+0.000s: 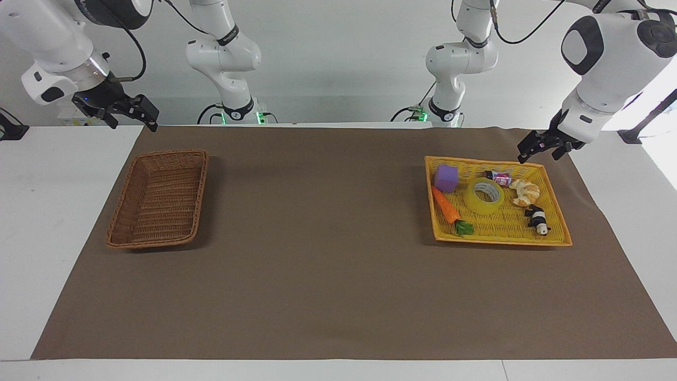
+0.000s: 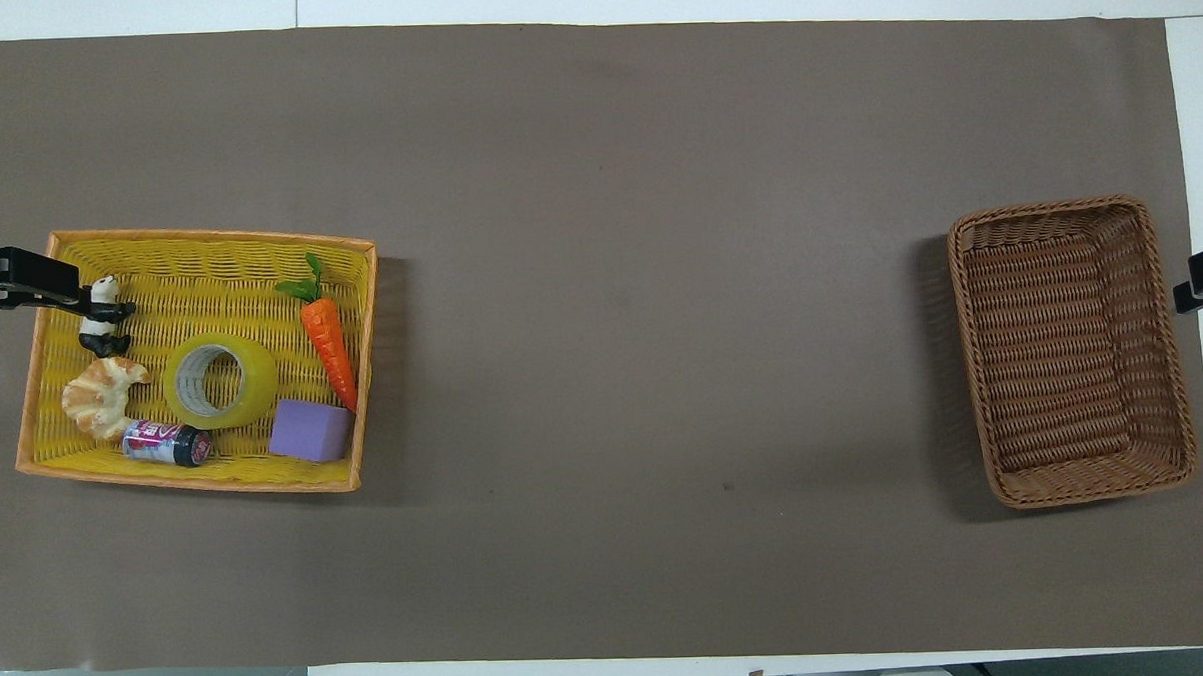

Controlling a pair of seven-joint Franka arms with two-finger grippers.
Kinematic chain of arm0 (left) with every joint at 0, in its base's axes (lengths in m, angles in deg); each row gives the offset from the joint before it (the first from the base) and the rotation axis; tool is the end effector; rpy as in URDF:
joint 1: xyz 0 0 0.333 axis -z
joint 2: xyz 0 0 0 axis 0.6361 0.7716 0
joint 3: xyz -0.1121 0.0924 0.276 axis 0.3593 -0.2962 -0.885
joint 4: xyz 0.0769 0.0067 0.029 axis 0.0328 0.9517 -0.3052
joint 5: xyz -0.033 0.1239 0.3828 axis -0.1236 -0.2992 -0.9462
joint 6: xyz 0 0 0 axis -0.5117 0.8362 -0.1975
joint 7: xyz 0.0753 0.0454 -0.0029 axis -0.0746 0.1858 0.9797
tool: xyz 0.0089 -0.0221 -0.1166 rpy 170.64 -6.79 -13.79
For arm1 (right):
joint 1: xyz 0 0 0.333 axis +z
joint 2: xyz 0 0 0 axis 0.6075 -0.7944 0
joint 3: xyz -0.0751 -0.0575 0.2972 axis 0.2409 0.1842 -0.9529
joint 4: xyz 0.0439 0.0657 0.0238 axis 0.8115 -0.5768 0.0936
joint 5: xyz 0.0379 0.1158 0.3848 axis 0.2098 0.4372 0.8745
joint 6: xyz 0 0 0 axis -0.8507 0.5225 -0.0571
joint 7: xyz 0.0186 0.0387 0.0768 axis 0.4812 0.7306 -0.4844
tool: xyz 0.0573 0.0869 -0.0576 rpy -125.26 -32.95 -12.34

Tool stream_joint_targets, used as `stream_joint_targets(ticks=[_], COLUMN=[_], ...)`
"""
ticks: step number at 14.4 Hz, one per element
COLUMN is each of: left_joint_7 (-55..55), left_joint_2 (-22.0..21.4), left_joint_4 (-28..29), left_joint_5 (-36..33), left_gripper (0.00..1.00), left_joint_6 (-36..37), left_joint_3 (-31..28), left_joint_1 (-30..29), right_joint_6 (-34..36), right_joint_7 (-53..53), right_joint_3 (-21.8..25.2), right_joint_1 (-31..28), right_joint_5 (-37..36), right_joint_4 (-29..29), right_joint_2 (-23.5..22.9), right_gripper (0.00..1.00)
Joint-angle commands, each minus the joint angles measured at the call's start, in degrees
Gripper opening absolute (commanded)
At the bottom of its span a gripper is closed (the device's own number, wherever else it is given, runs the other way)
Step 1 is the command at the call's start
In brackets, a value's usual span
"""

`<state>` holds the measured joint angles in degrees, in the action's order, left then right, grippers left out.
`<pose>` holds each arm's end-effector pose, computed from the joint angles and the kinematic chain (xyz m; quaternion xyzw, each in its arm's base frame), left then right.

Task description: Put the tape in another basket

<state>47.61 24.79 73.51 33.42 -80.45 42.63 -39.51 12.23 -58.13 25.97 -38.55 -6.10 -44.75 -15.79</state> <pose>0.5463 -0.0171 0.5441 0.9990 0.0033 -0.0439 0.0021 0.5218 -0.0892 0.6084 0.9940 -0.0563 -0.0941 0.0029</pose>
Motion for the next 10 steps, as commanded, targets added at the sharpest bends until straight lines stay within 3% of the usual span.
stream_joint_targets(ticks=[1,8,10], left_joint_7=[-0.2,0.0,-0.1], left_joint_2=[-0.6,-0.9,-3.1], left_joint_4=[0.3,1.4,6.4], left_joint_5=[-0.9,-0.9,-0.9], left_gripper=[1.00,1.00,0.99], left_joint_6=[0.1,-0.5,-4.5], left_joint_3=[-0.4,-0.5,-0.6], left_joint_1=[0.7,0.1,-0.1], right_joint_6=[-0.6,-0.6,-0.6], right_joint_7=[-1.3,-1.3,-1.3], right_joint_3=[-0.4,-0.4,-0.4], right_joint_1=[-0.4,-0.4,-0.4], right_joint_5=[-0.3,-0.3,-0.3], right_joint_4=[-1.7,-1.7,-1.7], right_joint_2=[1.5,1.5,1.5], right_gripper=[1.00,1.00,1.00])
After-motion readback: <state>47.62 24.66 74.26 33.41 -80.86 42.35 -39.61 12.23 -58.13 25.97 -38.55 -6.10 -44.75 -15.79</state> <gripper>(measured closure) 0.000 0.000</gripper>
